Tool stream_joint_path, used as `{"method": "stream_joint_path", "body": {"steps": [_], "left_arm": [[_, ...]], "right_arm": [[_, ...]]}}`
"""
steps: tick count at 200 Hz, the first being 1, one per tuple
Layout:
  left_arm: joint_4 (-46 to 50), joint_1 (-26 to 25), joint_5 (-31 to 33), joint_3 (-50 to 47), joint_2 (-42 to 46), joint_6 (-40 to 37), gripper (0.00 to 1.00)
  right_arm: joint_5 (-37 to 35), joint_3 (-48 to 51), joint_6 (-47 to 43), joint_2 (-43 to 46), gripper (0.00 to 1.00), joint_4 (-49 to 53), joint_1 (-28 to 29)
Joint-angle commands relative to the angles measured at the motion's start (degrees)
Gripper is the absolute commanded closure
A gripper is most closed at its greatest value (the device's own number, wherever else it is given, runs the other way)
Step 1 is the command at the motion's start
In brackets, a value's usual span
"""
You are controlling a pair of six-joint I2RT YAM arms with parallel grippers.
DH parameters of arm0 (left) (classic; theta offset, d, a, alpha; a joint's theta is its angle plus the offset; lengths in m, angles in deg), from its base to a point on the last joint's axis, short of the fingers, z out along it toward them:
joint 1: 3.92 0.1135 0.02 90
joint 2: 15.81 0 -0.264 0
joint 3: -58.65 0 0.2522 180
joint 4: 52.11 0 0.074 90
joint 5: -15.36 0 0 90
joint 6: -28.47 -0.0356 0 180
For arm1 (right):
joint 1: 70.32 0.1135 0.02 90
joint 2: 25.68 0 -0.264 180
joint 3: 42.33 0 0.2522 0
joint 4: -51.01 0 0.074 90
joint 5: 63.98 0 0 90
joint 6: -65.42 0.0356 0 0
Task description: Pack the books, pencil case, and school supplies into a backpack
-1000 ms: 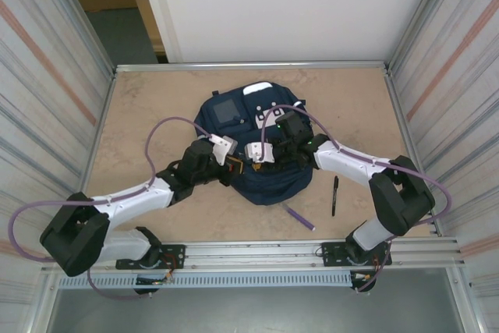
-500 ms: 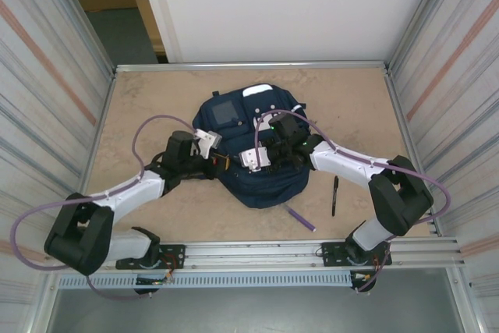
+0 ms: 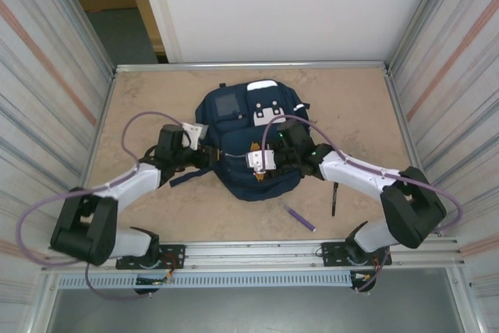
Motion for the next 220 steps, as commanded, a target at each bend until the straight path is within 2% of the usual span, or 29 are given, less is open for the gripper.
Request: {"method": "stream_joint_path", "body": {"steps": [1,11,21,41,52,63,75,82,91,97,118,131,158,171,186,220], "left_arm": [[-1.30,-0.67,3.76,-0.82,8.36,-0.39,0.52],[-1.15,-1.37,3.01,-0.78,10.58,-1.53,0.51],[-0.81,-2.60,2.88,-0.37,12.03,-2.52,0.51],[-1.48,-8.08,3.76,0.44,12.67,-9.07,0.46],[-0.85,-13.04,8.49,1.50,11.62,-14.29,0.37],[1.35,-18.23,13.73,3.39,9.18,-22.35,0.34],[3.08,-22.41,17.02,4.91,6.25,-32.16,0.34],[2.88,-23.96,18.72,5.08,4.29,-37.02,0.33],[1.73,-25.45,19.97,4.65,2.43,-42.72,0.33],[0.94,-25.89,20.36,4.44,1.44,-45.65,0.31],[-0.65,-26.28,22.16,4.91,-1.27,-51.59,0.28],[-0.78,-26.10,23.64,6.08,-3.21,-53.74,0.28],[0.97,-25.95,26.62,9.65,-8.74,-57.20,0.28],[1.10,-25.55,26.88,11.11,-10.76,-57.15,0.31],[0.80,-24.82,26.12,12.61,-11.65,-55.26,0.47],[1.01,-23.80,22.69,13.97,-9.15,-52.34,0.76]], "right_arm": [[2.83,0.97,10.16,5.11,0.01,-3.91,-2.05],[5.23,-0.42,13.52,7.05,0.01,-0.59,-3.64],[3.35,-1.53,21.29,8.87,0.01,-0.48,-4.62],[-7.91,-3.19,36.95,12.07,0.01,-1.20,-5.60],[-14.03,-4.29,45.06,13.52,0.01,1.29,-6.19],[-19.05,-6.15,56.57,14.75,0.01,7.59,-7.04],[-25.64,-9.63,74.00,15.44,0.01,19.37,-8.32],[-21.92,-11.24,79.86,15.40,0.01,25.46,-10.71],[-9.48,-11.61,80.94,15.11,0.01,28.61,-15.67],[-4.23,-11.43,82.44,15.09,0.01,29.97,-18.45],[3.68,-10.94,86.41,14.74,0.01,35.76,-25.26],[3.27,-10.55,87.70,14.40,0.01,38.76,-26.85],[3.11,-6.41,90.79,13.58,0.00,41.70,-26.46],[2.57,-3.95,91.59,12.97,0.04,42.63,-25.07],[0.86,-2.80,91.01,11.69,0.08,44.55,-21.89],[-13.67,-1.51,90.32,9.21,0.13,49.16,-8.43]]}}
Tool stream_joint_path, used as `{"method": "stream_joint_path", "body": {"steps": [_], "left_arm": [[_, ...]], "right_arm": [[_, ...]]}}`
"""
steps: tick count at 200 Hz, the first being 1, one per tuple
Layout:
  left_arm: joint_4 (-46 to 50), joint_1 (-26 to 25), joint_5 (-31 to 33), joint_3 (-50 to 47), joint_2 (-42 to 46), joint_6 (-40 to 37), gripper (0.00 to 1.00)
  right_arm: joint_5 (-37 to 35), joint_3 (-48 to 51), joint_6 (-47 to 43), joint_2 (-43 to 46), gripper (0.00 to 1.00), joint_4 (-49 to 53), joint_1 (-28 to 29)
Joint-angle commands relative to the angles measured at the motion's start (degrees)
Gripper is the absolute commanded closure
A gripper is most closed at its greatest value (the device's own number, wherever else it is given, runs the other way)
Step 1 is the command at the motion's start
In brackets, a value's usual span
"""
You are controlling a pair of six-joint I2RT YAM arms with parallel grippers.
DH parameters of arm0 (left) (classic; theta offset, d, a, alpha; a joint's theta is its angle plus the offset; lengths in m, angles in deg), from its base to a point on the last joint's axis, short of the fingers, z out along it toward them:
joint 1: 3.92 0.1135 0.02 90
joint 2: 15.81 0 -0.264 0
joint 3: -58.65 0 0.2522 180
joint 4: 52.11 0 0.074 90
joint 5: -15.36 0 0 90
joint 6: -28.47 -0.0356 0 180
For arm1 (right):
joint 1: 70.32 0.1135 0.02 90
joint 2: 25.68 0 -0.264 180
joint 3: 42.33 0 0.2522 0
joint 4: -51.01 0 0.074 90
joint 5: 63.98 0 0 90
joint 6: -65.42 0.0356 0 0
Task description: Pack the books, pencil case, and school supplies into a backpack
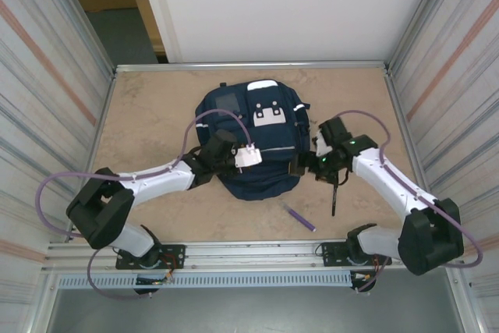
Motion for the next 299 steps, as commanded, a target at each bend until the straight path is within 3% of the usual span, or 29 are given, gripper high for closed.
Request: {"method": "stream_joint_path", "body": {"steps": [1,27,77,127,150,173,230,280,299], "left_arm": [[-0.72,1.07,-1.35,2.27,2.39,0.73,0.77],[1.60,2.81,-6.73,3.37,4.66,3.91,1.00],[1.94,7.98,-12.96,4.21,6.97,13.78,1.00],[0.39,12.01,-19.17,4.90,8.02,23.23,1.00],[0.97,12.26,-18.47,4.91,9.00,23.98,1.00],[1.68,12.32,-18.11,4.66,9.92,24.48,1.00],[0.57,12.41,-18.44,3.33,10.73,26.36,1.00],[2.63,13.90,-21.77,5.94,9.69,29.32,1.00],[0.71,16.32,-28.46,5.97,9.16,34.83,1.00]], "right_arm": [[-10.02,0.99,1.22,-1.11,0.13,5.24,7.53],[-12.64,2.59,0.93,-5.41,0.20,2.27,13.30],[-14.97,4.31,4.06,-13.34,0.30,-0.99,24.00],[-16.17,5.54,5.32,-20.66,0.60,-6.05,27.25],[-19.99,3.83,5.59,-22.29,0.70,-3.94,28.49],[-25.02,1.66,5.98,-19.87,0.73,-0.29,29.01],[-28.44,1.51,4.50,-5.28,0.89,0.21,26.75],[-34.03,-4.48,-5.58,3.33,0.84,5.16,27.74],[-35.92,-7.05,-14.22,5.11,0.82,0.12,28.92]]}}
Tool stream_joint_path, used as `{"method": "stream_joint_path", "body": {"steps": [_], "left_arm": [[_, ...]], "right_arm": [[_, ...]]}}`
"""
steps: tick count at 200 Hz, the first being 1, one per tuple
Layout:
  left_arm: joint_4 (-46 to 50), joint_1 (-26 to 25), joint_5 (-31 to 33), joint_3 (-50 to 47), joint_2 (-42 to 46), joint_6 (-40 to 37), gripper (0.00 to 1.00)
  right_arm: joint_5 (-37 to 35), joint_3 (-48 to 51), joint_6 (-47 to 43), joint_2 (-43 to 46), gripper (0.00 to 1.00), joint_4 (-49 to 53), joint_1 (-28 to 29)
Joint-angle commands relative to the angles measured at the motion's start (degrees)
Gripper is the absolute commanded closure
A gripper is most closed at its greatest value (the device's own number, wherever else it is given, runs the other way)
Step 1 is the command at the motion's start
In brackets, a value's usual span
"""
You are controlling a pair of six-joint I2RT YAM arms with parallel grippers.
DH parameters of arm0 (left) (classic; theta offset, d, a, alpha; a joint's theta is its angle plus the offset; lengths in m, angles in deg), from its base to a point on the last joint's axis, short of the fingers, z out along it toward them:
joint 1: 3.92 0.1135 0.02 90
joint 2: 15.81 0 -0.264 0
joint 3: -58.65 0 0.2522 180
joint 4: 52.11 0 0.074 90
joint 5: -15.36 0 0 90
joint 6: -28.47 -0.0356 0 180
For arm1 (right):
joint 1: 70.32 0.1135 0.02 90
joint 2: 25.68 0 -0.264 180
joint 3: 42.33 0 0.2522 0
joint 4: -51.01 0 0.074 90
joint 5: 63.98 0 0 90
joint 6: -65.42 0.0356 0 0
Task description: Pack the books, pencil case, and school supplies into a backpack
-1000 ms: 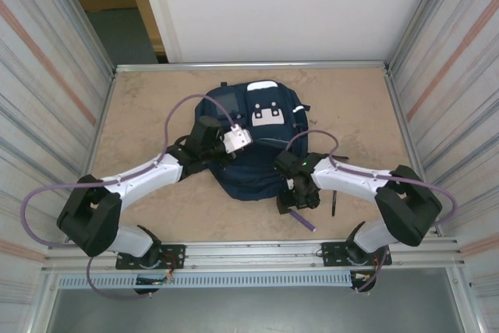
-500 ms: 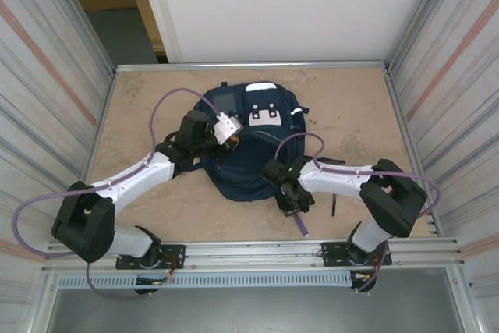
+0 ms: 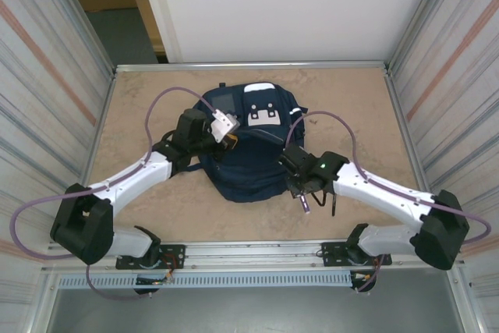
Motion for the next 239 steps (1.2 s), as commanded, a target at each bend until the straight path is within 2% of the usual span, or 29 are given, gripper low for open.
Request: {"method": "stream_joint_path", "body": {"steps": [1,23,40,67,107,122,137,150,166,186,209,239], "left_arm": [[-3.65,2.75,-8.54,2.93,1.28,7.56,1.00],[-5.34,3.56,-15.19,3.79,-0.57,10.16,1.00],[-2.10,3.56,-18.93,6.90,-2.51,10.97,1.00],[2.71,3.58,-19.27,10.41,-3.82,13.33,1.00],[1.79,3.65,-19.03,8.51,-2.71,13.21,1.00],[1.87,3.64,-19.04,8.20,-2.90,13.01,1.00],[1.95,3.58,-19.47,8.09,-3.12,12.69,1.00],[2.39,3.60,-19.51,8.11,-3.55,12.12,1.00],[2.45,3.59,-19.04,8.11,-3.91,12.27,1.00],[2.82,3.64,-19.15,7.97,-3.97,11.72,1.00],[2.39,3.65,-16.97,6.87,-3.26,11.10,1.00],[0.96,3.58,-16.40,5.73,-3.08,10.61,1.00]], "right_arm": [[-4.21,-4.15,-12.42,3.01,0.82,-2.97,1.47],[-2.01,-5.58,-28.46,1.84,0.81,-15.01,4.44],[-2.12,-5.80,-42.20,-0.46,0.81,-23.47,5.73],[-0.25,-6.20,-61.29,-6.36,0.81,-32.16,5.67],[-2.46,-7.70,-71.18,-16.95,0.77,-39.56,2.92],[-6.37,-7.75,-73.08,-20.19,0.76,-42.44,2.88],[-9.54,-7.05,-73.71,-22.27,0.68,-45.59,2.93],[-12.11,-6.38,-73.38,-23.32,0.64,-47.82,3.13],[-16.42,-4.97,-72.40,-22.91,0.53,-49.31,4.06],[-18.93,-3.25,-65.81,-18.95,0.51,-46.85,5.20],[-15.38,-1.43,-48.42,-10.04,0.50,-38.76,4.62],[-8.66,4.93,-17.58,4.18,0.45,-31.26,0.98]]}}
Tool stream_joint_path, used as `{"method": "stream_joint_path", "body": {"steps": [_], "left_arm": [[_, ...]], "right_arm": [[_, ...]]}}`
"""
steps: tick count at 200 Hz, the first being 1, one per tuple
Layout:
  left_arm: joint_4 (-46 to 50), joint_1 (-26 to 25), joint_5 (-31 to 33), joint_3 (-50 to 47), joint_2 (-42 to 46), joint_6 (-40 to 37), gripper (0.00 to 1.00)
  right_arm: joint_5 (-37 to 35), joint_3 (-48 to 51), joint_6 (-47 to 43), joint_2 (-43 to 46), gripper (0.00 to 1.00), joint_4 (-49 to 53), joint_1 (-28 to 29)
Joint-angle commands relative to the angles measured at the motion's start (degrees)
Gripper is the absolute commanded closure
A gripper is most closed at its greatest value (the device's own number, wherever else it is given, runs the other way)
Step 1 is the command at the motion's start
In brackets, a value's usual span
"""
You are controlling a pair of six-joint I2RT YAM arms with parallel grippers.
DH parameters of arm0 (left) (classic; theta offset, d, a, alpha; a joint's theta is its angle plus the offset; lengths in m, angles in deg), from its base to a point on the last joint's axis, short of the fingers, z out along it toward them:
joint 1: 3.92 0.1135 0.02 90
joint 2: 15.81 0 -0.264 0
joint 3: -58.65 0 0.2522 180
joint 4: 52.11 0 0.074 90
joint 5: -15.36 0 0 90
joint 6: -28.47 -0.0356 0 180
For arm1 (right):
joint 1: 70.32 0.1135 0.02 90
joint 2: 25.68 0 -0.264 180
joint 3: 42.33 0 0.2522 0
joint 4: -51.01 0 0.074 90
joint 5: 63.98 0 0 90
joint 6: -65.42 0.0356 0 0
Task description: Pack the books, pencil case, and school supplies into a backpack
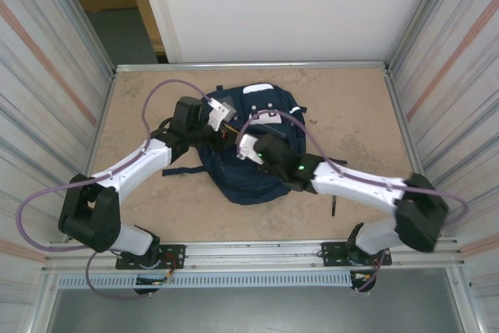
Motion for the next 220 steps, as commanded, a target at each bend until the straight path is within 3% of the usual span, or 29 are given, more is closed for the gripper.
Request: {"method": "stream_joint_path", "body": {"steps": [1,38,64,102,142,156,179,220], "left_arm": [[-3.85,-0.30,-1.60,-0.73,1.71,-0.98,1.00],[-3.43,-0.35,-1.54,0.06,-0.01,-0.99,1.00],[-5.18,-0.39,-0.01,-1.41,0.58,-0.09,1.00],[-7.14,-0.73,1.30,-3.61,2.43,0.40,1.00],[-6.60,-1.05,1.91,-4.41,3.82,0.93,1.00],[-6.60,-0.99,1.56,-4.55,4.13,1.73,1.00],[-5.94,-1.36,1.32,-4.57,4.21,1.26,1.00],[-5.91,-1.72,1.44,-4.82,4.19,1.61,1.00]], "right_arm": [[3.77,4.31,30.86,11.12,0.45,7.20,-3.04],[5.63,13.16,71.06,21.78,0.42,25.93,-13.77],[6.32,17.15,78.93,20.62,0.40,36.38,-18.67],[11.70,23.02,78.63,15.84,0.40,32.68,-23.91],[14.16,23.68,76.29,9.54,0.44,27.92,-25.18],[14.82,22.58,76.00,7.64,0.50,28.25,-25.61],[17.48,22.08,75.01,6.42,0.74,26.43,-25.93],[20.06,21.66,73.75,7.04,0.96,24.59,-25.50]]}}
